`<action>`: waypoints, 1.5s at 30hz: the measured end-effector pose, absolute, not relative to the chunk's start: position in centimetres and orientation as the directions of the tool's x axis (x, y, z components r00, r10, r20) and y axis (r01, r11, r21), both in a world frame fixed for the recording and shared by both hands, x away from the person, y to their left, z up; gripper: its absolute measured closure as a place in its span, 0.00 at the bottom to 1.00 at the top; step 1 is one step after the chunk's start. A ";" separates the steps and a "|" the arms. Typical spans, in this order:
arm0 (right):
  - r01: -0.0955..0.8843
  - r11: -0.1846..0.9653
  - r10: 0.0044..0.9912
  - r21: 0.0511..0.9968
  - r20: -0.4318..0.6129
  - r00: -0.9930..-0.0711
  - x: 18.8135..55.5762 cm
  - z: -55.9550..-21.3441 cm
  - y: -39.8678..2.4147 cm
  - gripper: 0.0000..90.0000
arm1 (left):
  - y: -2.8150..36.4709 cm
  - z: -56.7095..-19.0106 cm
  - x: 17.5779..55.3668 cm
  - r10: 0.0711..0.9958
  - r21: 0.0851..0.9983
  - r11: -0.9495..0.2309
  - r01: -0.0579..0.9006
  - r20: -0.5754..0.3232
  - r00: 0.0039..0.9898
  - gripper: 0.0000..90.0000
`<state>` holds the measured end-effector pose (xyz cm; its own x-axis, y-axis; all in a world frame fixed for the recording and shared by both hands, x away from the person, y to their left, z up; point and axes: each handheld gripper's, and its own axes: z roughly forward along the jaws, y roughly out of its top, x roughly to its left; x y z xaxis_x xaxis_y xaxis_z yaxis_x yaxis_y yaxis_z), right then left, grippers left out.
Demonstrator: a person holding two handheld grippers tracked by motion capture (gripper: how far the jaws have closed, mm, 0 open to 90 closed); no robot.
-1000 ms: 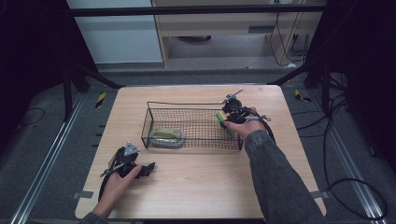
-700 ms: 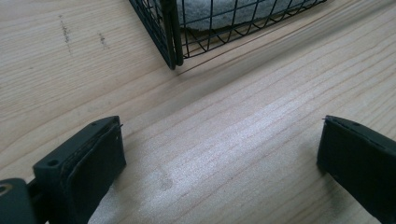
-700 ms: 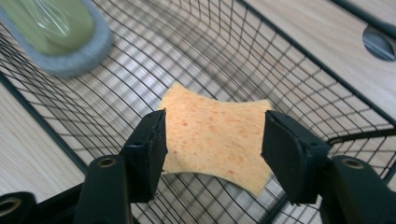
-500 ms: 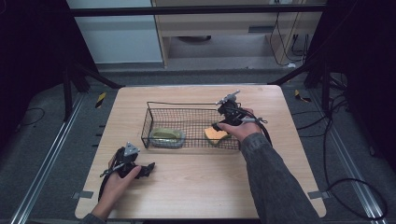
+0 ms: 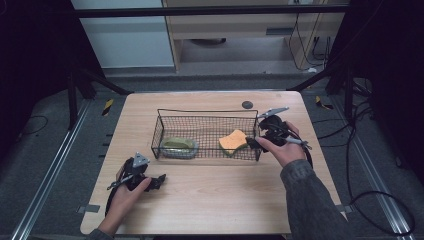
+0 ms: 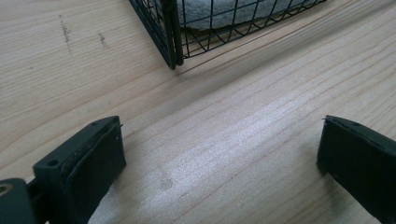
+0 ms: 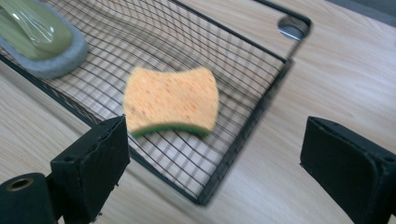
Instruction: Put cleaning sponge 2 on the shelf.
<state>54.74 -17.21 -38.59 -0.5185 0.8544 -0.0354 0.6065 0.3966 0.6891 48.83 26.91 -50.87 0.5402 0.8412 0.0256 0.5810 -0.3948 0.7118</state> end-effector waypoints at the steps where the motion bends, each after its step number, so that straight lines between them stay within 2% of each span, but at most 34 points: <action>1: 0.609 0.385 0.861 0.694 -0.032 -0.508 54.4 -38.8 -17.9 0.09 | 26.9 -50.9 48.8 0.841 0.712 -0.395 0.581 0.026 0.540 0.00; 8: 0.623 0.335 0.891 0.707 -0.023 -0.454 52.3 -40.4 -21.1 0.09 | 26.9 -50.9 48.8 0.841 0.712 -0.395 0.581 0.025 0.540 0.00; 17: 0.656 0.303 0.910 0.691 -0.006 -0.414 50.9 -43.5 -23.3 0.11 | 26.9 -50.9 48.8 0.841 0.712 -0.394 0.581 0.025 0.540 0.00; 22: 0.678 0.306 0.916 0.668 -0.012 -0.402 51.1 -45.5 -23.5 0.14 | 26.9 -50.9 48.8 0.841 0.712 -0.395 0.581 0.025 0.540 0.00; 32: 0.694 0.280 0.929 0.663 -0.006 -0.370 52.2 -49.2 -23.2 0.13 | 26.9 -50.9 48.8 0.841 0.712 -0.394 0.581 0.025 0.540 0.00; 45: 0.669 0.246 0.940 0.701 -0.005 -0.340 52.8 -50.7 -23.2 0.09 | 26.9 -50.9 48.8 0.841 0.712 -0.394 0.581 0.025 0.540 0.00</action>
<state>52.80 -23.21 -50.68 -0.3399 0.9404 -0.0054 0.6690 0.2458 0.7014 48.84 26.91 -50.87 0.5401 0.8412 0.0252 0.5810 -0.3944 0.7119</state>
